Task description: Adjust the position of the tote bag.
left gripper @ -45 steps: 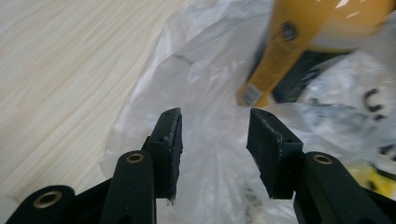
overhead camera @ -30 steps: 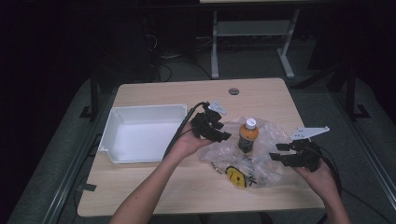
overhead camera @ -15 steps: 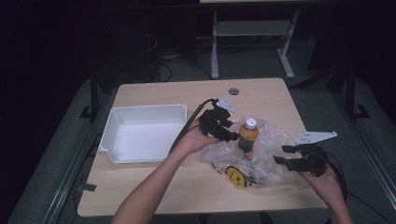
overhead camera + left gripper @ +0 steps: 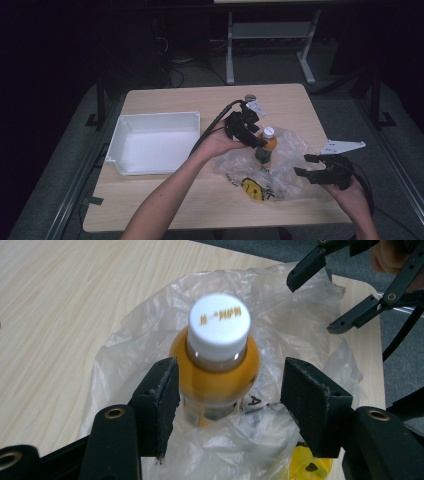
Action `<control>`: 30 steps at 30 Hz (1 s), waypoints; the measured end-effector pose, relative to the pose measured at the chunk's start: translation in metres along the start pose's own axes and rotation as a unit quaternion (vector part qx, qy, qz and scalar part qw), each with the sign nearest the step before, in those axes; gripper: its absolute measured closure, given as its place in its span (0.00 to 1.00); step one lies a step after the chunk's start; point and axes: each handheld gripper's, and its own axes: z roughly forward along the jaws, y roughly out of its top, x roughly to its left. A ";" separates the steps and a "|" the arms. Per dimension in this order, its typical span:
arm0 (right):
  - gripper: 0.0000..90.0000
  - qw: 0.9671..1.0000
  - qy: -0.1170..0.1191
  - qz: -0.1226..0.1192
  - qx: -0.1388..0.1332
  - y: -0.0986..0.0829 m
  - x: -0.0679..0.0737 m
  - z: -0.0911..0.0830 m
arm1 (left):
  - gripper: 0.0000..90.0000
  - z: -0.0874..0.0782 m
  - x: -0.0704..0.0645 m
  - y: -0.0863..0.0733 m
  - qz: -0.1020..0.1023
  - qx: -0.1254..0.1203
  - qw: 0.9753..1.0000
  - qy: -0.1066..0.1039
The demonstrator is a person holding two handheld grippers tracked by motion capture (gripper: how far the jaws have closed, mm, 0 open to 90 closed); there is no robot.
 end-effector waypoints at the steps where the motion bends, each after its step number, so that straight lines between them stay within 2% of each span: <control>1: 0.38 1.000 0.001 0.000 0.000 0.000 0.000 0.000 | 0.44 0.001 0.000 0.002 0.003 0.003 1.000 0.000; 12: 0.37 1.000 0.005 0.004 -0.008 0.001 -0.003 -0.002 | 0.45 0.009 0.003 0.020 0.013 0.029 0.999 -0.005; 16: 0.36 1.000 0.006 0.006 -0.011 0.001 -0.004 -0.002 | 0.47 0.010 0.005 0.028 0.019 0.050 0.999 -0.004; 20: 0.36 1.000 0.007 0.007 -0.013 0.001 -0.004 -0.003 | 0.49 0.013 0.007 0.031 0.008 0.056 0.998 -0.013; 22: 0.36 1.000 0.008 0.010 -0.014 0.001 -0.005 -0.003 | 0.49 0.015 0.007 0.032 0.013 0.061 0.998 -0.011; 26: 0.36 1.000 0.007 0.009 -0.014 0.001 -0.005 -0.003 | 0.53 0.017 0.008 0.034 0.012 0.062 0.998 -0.014; 30: 0.35 1.000 0.007 0.008 -0.015 0.001 -0.006 -0.003 | 0.58 0.020 0.006 0.037 0.023 0.076 0.997 -0.010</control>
